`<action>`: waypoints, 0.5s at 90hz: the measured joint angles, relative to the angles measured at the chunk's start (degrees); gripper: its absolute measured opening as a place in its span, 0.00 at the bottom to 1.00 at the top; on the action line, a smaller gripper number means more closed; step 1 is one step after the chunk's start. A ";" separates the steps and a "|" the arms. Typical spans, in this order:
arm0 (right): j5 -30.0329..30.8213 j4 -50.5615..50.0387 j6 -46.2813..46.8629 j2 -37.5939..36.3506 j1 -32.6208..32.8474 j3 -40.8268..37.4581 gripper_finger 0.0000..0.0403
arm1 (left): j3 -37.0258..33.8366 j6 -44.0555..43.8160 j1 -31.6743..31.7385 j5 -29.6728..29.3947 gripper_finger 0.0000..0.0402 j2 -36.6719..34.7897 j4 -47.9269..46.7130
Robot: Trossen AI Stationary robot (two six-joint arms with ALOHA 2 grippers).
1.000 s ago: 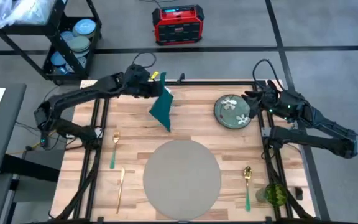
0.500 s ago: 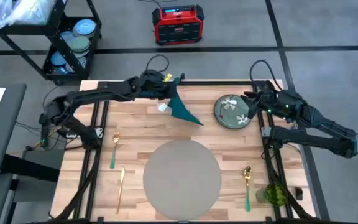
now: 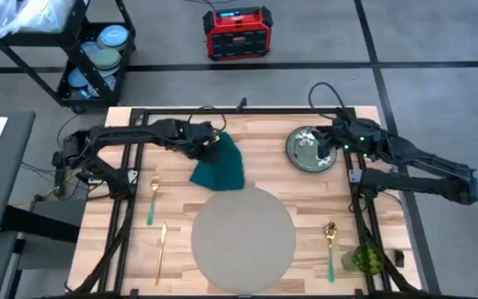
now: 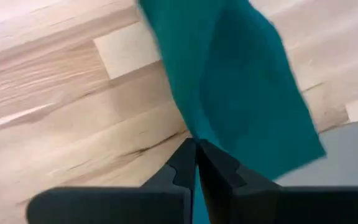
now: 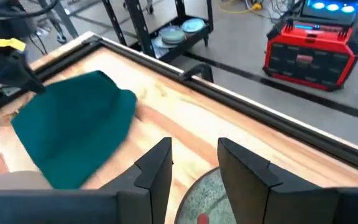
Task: Set table place
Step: Fold the green napkin
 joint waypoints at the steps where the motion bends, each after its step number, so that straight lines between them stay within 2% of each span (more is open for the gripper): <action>1: 0.00 0.07 -0.01 0.24 0.00 0.00 0.29 | -0.21 -0.25 -0.07 -0.01 0.00 0.00 0.12; 17: -0.17 0.25 -0.04 3.29 0.00 0.00 0.29 | -5.23 -4.50 -0.57 -0.85 0.00 0.07 -0.38; 29: -0.20 0.26 -0.12 4.78 0.00 0.00 0.29 | -6.33 -2.48 -0.17 -1.29 0.00 -0.45 -3.66; 45: -0.20 0.30 -1.36 6.26 0.00 0.00 0.29 | -6.08 -7.02 -0.12 -10.68 0.00 -2.69 -13.89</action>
